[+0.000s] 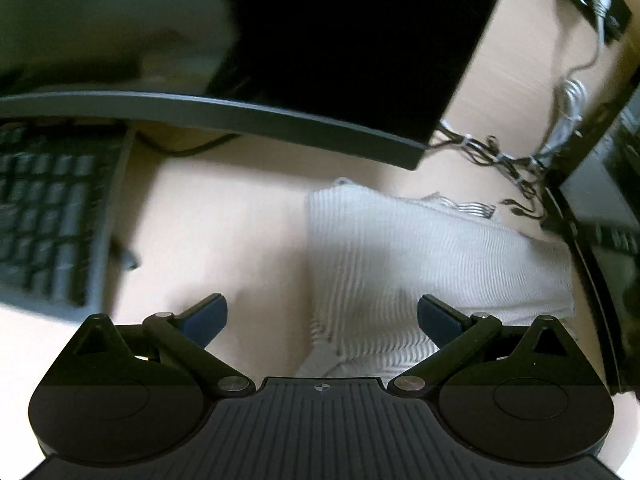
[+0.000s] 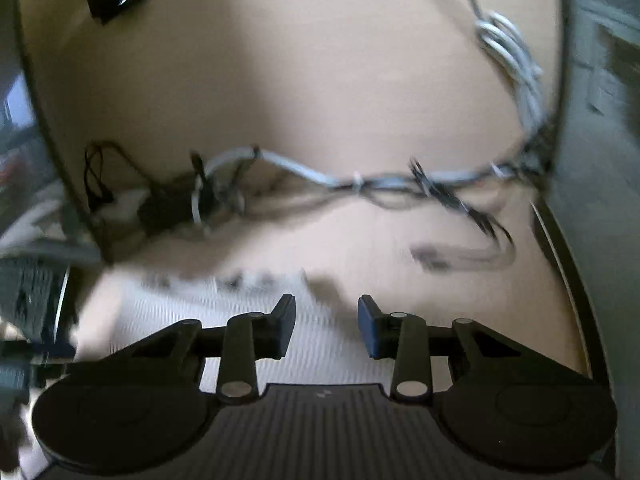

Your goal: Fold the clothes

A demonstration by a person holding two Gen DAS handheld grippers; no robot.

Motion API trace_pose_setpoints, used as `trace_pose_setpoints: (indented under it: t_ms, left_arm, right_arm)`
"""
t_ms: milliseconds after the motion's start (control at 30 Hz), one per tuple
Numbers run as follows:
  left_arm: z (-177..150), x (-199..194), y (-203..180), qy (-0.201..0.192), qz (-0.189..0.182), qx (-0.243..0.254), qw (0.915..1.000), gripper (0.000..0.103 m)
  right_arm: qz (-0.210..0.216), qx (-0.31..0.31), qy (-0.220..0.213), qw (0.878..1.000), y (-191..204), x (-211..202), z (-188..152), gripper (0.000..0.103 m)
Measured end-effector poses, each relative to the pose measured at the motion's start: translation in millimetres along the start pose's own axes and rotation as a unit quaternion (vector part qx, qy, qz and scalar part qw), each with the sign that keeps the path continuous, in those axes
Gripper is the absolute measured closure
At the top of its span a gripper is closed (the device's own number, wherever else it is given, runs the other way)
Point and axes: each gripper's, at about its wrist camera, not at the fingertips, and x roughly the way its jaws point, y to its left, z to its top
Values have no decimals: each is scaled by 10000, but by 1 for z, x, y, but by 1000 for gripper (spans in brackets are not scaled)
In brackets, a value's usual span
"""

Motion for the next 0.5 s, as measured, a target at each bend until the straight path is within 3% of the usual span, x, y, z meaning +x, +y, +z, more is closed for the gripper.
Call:
trace_pose_setpoints:
  t_ms: [167, 200, 267, 300, 367, 500]
  left_arm:
    - [-7, -35, 14, -172, -2, -319, 9993, 0]
    - [-10, -42, 18, -216, 23, -383, 9990, 0]
    - [-13, -53, 30, -263, 44, -493, 9984, 0]
    - [-15, -56, 36, -282, 20, -554, 9981, 0]
    - [-16, -59, 47, -270, -184, -711, 9969, 0]
    - [-12, -69, 66, -331, -738, -923, 9924, 0]
  right_arm:
    - [203, 123, 463, 9986, 0, 70, 10, 68]
    - [231, 70, 540, 9982, 1, 79, 8, 72]
    - [268, -70, 551, 9981, 8, 78, 4, 95]
    - [286, -140, 556, 9979, 12, 77, 2, 95]
    - [359, -268, 436, 9980, 19, 61, 0, 97]
    - [808, -280, -59, 9963, 35, -33, -5, 98]
